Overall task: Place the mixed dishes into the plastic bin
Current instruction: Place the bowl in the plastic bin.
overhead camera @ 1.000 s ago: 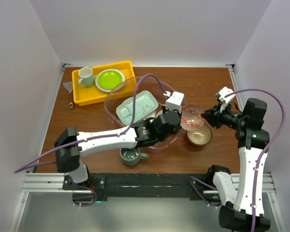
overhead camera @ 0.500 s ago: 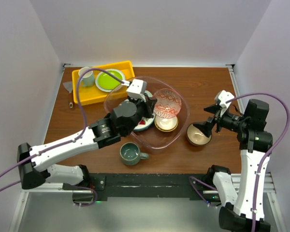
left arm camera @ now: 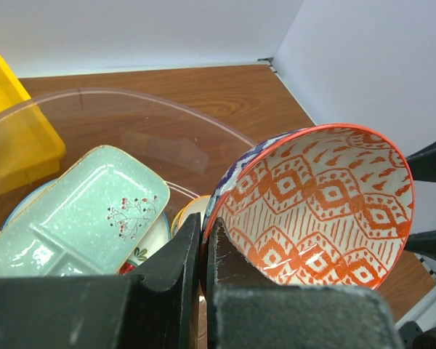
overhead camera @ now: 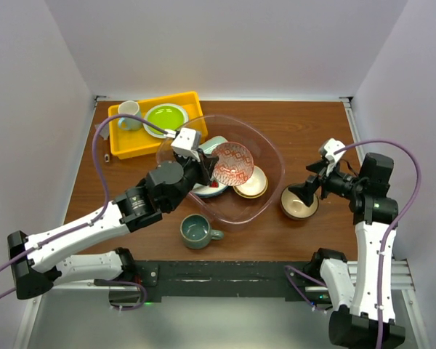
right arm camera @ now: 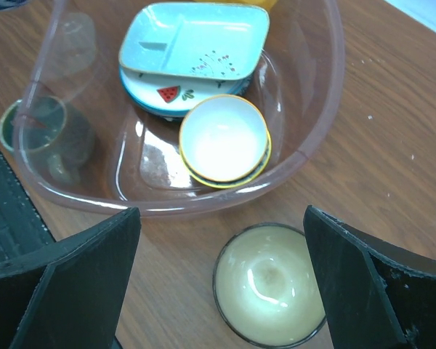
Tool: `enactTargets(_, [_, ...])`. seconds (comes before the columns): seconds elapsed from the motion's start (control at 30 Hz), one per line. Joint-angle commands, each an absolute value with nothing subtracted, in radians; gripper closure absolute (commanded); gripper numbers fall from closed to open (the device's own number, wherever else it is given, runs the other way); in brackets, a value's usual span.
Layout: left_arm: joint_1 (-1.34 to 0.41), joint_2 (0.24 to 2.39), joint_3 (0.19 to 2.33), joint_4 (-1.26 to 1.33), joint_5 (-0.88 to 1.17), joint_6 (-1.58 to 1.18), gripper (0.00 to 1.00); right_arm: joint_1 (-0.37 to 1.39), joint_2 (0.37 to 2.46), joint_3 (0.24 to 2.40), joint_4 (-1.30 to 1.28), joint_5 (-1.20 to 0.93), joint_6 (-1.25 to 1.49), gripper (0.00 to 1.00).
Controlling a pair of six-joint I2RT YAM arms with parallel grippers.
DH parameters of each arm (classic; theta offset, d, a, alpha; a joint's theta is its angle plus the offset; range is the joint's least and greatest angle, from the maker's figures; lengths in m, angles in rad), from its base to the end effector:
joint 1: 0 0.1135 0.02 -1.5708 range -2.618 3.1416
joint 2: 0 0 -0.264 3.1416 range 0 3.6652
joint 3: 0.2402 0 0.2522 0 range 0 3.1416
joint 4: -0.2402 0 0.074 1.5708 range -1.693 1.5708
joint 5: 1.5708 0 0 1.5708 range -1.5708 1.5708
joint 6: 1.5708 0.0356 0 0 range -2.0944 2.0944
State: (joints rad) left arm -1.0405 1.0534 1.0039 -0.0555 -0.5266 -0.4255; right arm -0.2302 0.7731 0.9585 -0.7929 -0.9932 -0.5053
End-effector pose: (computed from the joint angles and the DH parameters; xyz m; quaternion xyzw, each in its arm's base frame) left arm 0.1375 -0.1991 0.3798 0.0513 0.7367 -0.2885 0.6095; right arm 0.1406 -0.0023 0.3487 -0.3255 0.7416 0.2476 0.5319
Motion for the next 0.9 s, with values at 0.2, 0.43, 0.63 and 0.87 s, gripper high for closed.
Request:
enactTargets(0.2, [-1.031,1.009,0.97,0.002,-0.503,-0.425,1.0,-0.238,0.752,0.868,-0.584,-0.87,-0.39,0.02])
enactTargets(0.43, [-1.028,1.009,0.951,0.003,-0.492,-0.426,1.0,-0.239,0.752,0.847,-0.549,-0.841,-0.367,0.02])
enactTargets(0.63, [-1.025,1.008,0.939,0.008,-0.485,-0.431,1.0,-0.241,0.75,0.842,-0.545,-0.842,-0.364,0.02])
enactTargets(0.87, [-1.023,1.009,0.931,0.011,-0.482,-0.436,1.0,-0.239,0.75,0.839,-0.543,-0.845,-0.362,0.02])
